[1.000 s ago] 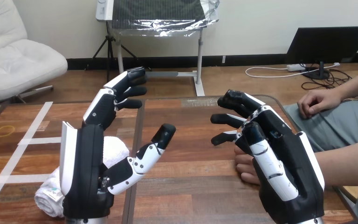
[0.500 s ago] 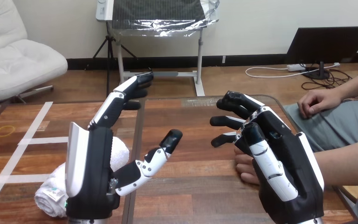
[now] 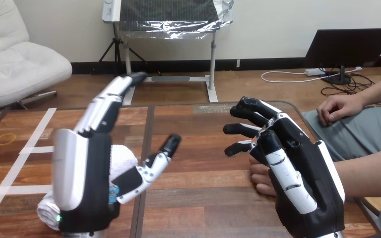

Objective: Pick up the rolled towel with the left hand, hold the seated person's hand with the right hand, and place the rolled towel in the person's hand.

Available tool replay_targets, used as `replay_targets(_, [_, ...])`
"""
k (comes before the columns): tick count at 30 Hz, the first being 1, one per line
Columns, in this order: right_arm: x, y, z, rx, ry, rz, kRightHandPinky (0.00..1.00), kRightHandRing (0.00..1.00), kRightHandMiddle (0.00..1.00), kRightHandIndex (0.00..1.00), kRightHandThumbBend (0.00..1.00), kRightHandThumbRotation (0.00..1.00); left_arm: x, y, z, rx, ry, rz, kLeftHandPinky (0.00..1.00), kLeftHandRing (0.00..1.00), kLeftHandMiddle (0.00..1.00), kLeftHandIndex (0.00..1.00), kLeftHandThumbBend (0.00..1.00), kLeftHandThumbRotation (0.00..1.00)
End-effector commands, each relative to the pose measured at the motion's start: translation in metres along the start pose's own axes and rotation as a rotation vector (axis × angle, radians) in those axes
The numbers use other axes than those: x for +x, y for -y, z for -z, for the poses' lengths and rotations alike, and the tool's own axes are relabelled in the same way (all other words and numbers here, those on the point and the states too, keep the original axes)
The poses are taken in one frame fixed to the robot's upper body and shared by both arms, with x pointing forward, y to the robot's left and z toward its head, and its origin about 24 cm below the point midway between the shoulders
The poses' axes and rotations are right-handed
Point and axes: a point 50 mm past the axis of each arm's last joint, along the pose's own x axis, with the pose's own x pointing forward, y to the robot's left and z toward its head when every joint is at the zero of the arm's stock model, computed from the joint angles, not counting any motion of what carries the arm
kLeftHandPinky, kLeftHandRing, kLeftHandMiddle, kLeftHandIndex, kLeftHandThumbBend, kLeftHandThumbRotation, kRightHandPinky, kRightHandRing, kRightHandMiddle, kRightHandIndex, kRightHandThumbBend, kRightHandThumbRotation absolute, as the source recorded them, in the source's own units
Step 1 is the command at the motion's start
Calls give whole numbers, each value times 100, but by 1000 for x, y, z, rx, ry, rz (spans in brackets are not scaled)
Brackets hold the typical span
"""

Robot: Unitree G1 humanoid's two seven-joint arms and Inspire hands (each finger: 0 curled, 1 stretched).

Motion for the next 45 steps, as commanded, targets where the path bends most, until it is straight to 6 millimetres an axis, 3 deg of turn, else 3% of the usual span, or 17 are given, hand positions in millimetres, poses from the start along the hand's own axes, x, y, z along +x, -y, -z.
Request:
replay_targets(1, [11, -2, -7, 16, 83, -2, 53, 69, 77, 76, 48, 54, -26, -3, -6, 2, -99, -6, 74, 81, 84, 81, 68, 34])
replay_targets(24, [12, 0, -7, 20, 84, -6, 52, 68, 76, 75, 49, 54, -29, -2, -4, -15, -112, 16, 75, 83, 85, 83, 66, 35])
replay_targets(45, [12, -1, -7, 13, 82, -9, 52, 68, 76, 75, 49, 53, -28, 2, -5, -38, -124, 20, 73, 80, 82, 80, 68, 28])
